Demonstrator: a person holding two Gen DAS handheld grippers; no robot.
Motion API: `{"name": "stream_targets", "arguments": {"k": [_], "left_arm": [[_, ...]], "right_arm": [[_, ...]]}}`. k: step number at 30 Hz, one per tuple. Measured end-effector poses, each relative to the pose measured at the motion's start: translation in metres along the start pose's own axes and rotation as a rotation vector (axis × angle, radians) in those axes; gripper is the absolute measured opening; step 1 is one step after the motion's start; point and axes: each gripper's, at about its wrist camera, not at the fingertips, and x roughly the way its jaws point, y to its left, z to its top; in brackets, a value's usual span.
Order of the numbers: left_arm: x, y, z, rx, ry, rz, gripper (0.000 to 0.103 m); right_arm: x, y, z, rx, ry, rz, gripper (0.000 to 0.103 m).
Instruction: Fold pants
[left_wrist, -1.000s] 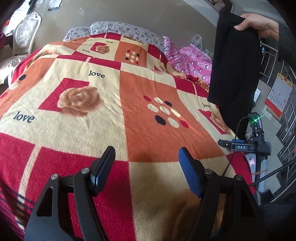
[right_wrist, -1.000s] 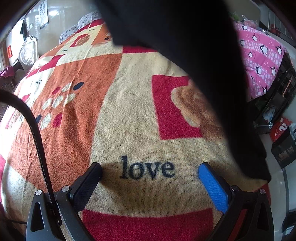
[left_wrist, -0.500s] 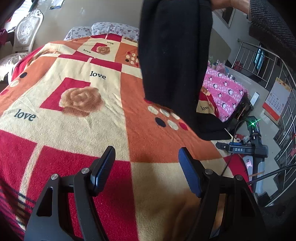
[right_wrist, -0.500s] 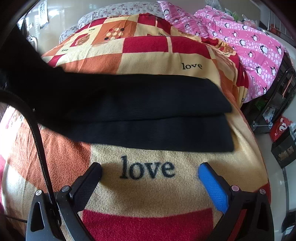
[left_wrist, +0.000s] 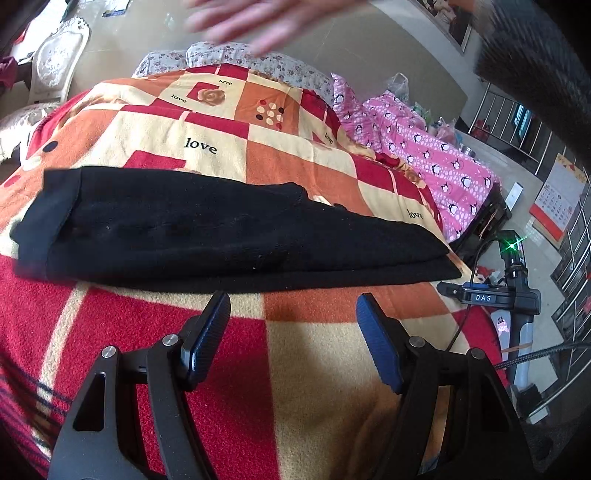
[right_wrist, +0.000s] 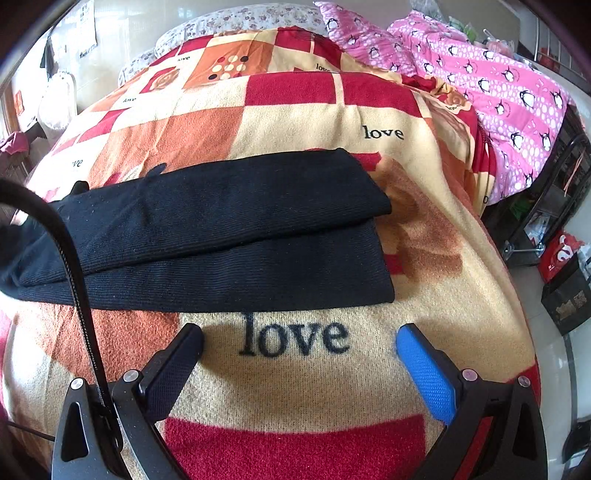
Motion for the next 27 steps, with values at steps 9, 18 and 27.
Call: {"name": "stream_targets", "arguments": {"k": [9, 18, 27], "left_arm": [[0.003, 0.000, 0.002, -0.017, 0.010, -0.002, 0.071], [-0.054, 0.018, 0.009, -0.070, -0.116, 0.093, 0.071], [-0.079, 0.109, 0.024, -0.338, -0.122, 0.262, 0.071]], "right_arm": [[0.000, 0.000, 0.000, 0.000, 0.000, 0.000, 0.103], [-0.001, 0.000, 0.000, 0.000, -0.001, 0.000, 0.103], [-0.001, 0.001, 0.000, -0.003, -0.009, 0.001, 0.103]]}}
